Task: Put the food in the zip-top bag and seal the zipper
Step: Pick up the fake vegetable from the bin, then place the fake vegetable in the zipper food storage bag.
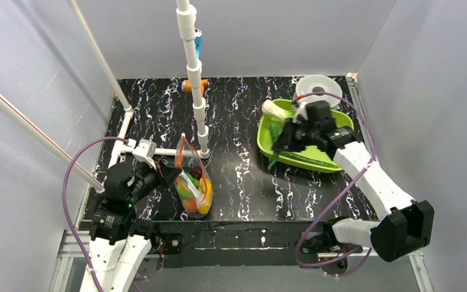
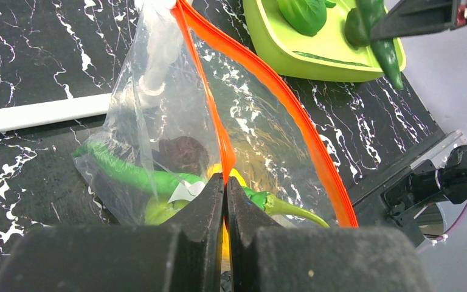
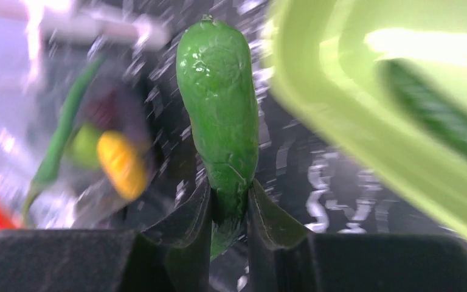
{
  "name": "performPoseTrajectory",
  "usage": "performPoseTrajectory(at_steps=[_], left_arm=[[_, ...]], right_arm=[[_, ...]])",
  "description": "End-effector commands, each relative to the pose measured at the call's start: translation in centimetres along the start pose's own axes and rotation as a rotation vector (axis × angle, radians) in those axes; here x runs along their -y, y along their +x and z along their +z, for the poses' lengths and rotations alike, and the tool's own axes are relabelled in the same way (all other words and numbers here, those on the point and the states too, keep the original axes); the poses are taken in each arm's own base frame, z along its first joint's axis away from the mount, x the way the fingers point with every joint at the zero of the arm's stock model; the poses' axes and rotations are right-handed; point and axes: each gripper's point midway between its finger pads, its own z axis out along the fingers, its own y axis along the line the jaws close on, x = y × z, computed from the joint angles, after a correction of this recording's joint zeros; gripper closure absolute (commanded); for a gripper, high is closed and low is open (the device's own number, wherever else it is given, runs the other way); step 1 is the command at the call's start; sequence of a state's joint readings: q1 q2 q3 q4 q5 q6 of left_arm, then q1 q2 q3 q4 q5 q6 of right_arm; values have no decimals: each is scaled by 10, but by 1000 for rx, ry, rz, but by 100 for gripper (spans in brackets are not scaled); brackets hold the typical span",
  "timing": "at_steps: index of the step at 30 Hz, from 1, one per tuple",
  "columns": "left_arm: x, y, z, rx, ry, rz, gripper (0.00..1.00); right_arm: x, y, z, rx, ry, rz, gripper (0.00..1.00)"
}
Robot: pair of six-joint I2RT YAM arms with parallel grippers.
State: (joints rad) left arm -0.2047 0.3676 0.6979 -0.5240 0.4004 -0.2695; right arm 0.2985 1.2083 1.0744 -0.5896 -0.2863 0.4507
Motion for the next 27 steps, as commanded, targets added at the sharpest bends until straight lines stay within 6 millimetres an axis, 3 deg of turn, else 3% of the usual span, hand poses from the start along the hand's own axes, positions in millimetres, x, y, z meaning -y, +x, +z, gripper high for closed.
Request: performPoseTrajectory(at_steps=[1,5,13,19,27], left_arm=[[-3,2,1,-4,-8,1,100],[-2,2,1,-3,-3,3,100],[-2,2,0,0,-7,2,100],[-2,1,-1,6,-8,5,100],[-1,1,-3,13,-8,5,100]], right_arm=[[-123,38,-13,-135,-364,-164,99],[-193,70,-30,-270,-563,-225,99],[-285,122,-43,-426,-734,-237,97],[-309,130,-20,-475,-702,-74,96],[-311,123,2,-421,-610,-4,80]])
